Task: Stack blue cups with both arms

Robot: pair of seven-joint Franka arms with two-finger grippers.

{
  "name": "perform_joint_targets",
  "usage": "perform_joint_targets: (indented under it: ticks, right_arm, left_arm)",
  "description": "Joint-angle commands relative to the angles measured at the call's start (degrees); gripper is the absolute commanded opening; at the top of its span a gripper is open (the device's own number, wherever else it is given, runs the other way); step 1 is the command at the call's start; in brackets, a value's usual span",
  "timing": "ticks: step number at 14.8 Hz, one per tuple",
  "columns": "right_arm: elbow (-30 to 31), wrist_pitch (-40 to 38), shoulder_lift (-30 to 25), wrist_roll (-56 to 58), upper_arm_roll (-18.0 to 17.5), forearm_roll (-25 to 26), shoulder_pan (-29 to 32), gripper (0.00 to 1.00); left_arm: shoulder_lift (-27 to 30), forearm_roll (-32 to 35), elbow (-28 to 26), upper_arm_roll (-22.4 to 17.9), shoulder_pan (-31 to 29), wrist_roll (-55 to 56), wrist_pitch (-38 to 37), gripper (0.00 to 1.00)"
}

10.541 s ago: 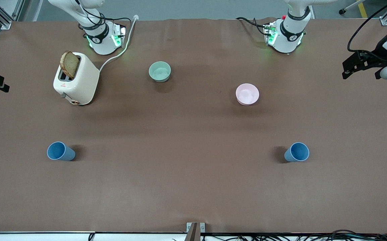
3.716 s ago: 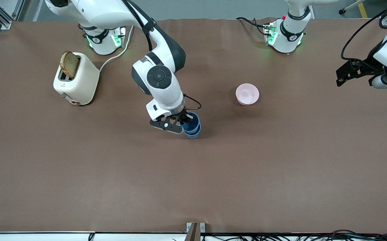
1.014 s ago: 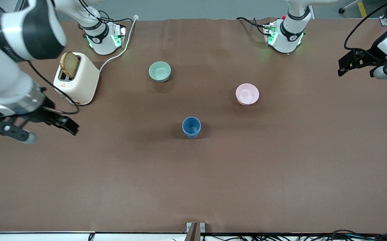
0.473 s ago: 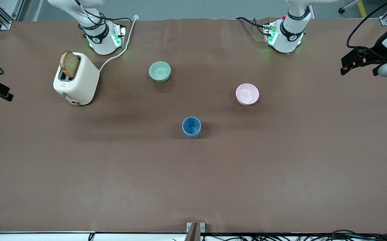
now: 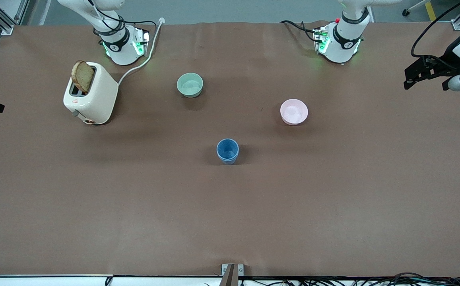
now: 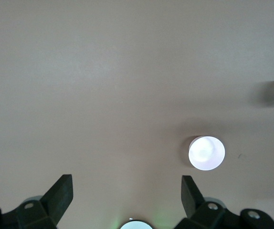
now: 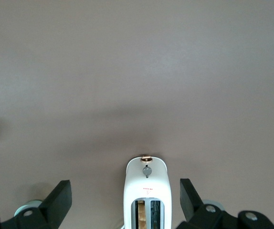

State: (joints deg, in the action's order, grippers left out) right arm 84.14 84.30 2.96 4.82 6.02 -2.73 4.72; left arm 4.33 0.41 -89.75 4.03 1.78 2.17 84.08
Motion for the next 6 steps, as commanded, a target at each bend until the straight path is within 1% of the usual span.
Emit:
perform_joint_targets:
  ticks: [1, 6]
  right_arm:
    - [2.5, 0.1, -2.5, 0.7, -1.4, 0.6, -0.1, 1.00]
    - [1.7, -0.2, -2.3, 2.4, -1.4, 0.7, 0.6, 1.00]
  left_arm:
    - [-0.3, 0.1, 1.9, -0.1, 0.2, -0.7, -0.1, 1.00]
    - [-0.5, 0.1, 2.0, -0.1, 0.2, -0.6, -0.3, 1.00]
